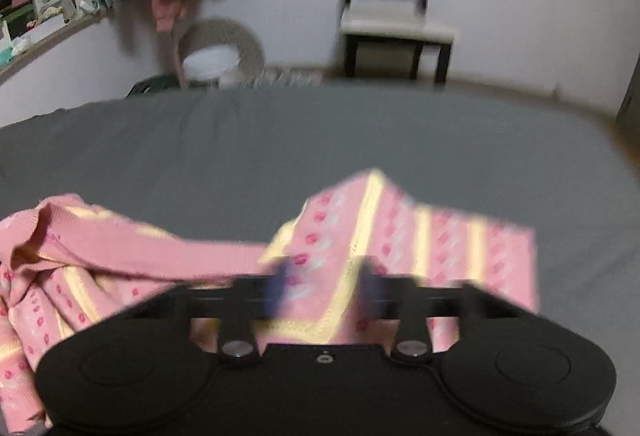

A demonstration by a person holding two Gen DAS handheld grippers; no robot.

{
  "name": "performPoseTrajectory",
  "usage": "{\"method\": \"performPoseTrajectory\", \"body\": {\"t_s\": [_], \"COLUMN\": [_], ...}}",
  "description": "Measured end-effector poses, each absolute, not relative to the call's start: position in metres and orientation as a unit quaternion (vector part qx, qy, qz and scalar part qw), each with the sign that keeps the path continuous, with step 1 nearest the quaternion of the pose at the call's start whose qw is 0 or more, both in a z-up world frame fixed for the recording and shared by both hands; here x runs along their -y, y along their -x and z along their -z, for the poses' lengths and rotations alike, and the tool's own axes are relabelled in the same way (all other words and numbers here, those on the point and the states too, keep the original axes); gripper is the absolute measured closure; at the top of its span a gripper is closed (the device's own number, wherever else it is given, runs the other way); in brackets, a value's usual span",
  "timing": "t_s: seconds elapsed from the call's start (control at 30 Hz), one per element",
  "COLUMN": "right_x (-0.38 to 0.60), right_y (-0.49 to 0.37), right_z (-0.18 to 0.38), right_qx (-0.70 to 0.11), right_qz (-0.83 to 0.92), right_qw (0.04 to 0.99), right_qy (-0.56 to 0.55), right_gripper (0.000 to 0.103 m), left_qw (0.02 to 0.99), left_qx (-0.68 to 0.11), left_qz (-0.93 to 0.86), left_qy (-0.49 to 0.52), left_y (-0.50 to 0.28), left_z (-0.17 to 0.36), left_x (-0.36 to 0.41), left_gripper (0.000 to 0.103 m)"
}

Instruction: Fold clothes

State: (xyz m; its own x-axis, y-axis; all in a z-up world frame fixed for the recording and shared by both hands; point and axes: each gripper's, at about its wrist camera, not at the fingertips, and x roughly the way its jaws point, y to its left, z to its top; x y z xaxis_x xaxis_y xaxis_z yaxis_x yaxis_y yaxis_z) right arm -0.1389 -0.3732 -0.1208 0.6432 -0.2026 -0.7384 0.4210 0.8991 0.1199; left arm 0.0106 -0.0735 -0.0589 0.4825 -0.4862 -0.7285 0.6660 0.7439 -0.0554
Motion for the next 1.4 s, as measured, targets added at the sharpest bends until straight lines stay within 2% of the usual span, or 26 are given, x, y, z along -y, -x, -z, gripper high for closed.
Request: {"method": "performPoseTrajectory", "body": {"t_s": [0.07, 0.17, 0.23, 0.33, 0.43, 0.5, 0.53, 0.57, 0.67, 0.73, 0.83, 0.9, 0.97, 1.13, 1.23, 1.4], "right_x": [0.376, 0.366, 0.357, 0.333, 0.33, 0.337, 0.342, 0.347, 0.359, 0.362, 0.343, 0.323, 0.302, 0.269, 0.268, 0.264], "right_y": [0.153, 0.187, 0.203, 0.214, 0.21, 0.212, 0.214, 0.217, 0.234, 0.233, 0.214, 0.197, 0.186, 0.156, 0.139, 0.137], "right_z": [0.107, 0.081, 0.084, 0.109, 0.101, 0.076, 0.064, 0.055, 0.046, 0.052, 0.068, 0.077, 0.086, 0.09, 0.095, 0.096], "right_qx": [-0.368, -0.387, -0.462, -0.563, -0.532, -0.461, -0.421, -0.382, -0.284, -0.252, -0.266, -0.285, -0.296, -0.305, -0.312, -0.263], "right_qz": [0.181, 0.196, 0.176, 0.07, 0.084, 0.103, 0.118, 0.133, 0.133, 0.101, 0.053, 0.03, -0.006, -0.122, -0.133, -0.146], "right_qw": [0.899, 0.897, 0.868, 0.823, 0.843, 0.881, 0.898, 0.912, 0.938, 0.943, 0.946, 0.949, 0.95, 0.938, 0.934, 0.952], "right_qy": [-0.152, -0.082, -0.031, 0.02, 0.007, -0.028, -0.047, -0.067, -0.149, -0.194, -0.179, -0.13, -0.096, -0.115, -0.115, -0.063], "right_gripper": [0.094, 0.095, 0.099, 0.099, 0.094, 0.061, 0.033, 0.025, 0.028, 0.031, 0.032, 0.038, 0.056, 0.06, 0.063, 0.063], "left_qw": [0.855, 0.86, 0.864, 0.865, 0.862, 0.862, 0.863, 0.865, 0.872, 0.874, 0.871, 0.859, 0.844, 0.795, 0.783, 0.767], "left_qx": [-0.38, -0.381, -0.378, -0.371, -0.364, -0.357, -0.351, -0.344, -0.324, -0.317, -0.316, -0.327, -0.341, -0.373, -0.379, -0.363], "left_qz": [0.329, 0.316, 0.309, 0.307, 0.316, 0.322, 0.327, 0.331, 0.346, 0.354, 0.362, 0.372, 0.38, 0.435, 0.447, 0.477], "left_qy": [-0.126, -0.124, -0.127, -0.143, -0.155, -0.16, -0.157, -0.153, -0.124, -0.102, -0.098, -0.127, -0.166, -0.197, -0.207, -0.229], "left_y": [-0.01, -0.01, -0.01, -0.008, -0.005, -0.004, -0.003, -0.002, -0.001, -0.002, -0.005, -0.003, 0.0, 0.012, 0.018, 0.035], "left_z": [0.061, 0.06, 0.06, 0.06, 0.058, 0.052, 0.049, 0.045, 0.035, 0.028, 0.027, 0.033, 0.042, 0.051, 0.054, 0.049], "left_x": [0.075, 0.074, 0.072, 0.073, 0.076, 0.079, 0.08, 0.08, 0.074, 0.071, 0.07, 0.077, 0.086, 0.1, 0.102, 0.1], "left_gripper": [0.037, 0.037, 0.037, 0.037, 0.037, 0.037, 0.037, 0.037, 0.036, 0.036, 0.036, 0.036, 0.036, 0.036, 0.036, 0.036]}}
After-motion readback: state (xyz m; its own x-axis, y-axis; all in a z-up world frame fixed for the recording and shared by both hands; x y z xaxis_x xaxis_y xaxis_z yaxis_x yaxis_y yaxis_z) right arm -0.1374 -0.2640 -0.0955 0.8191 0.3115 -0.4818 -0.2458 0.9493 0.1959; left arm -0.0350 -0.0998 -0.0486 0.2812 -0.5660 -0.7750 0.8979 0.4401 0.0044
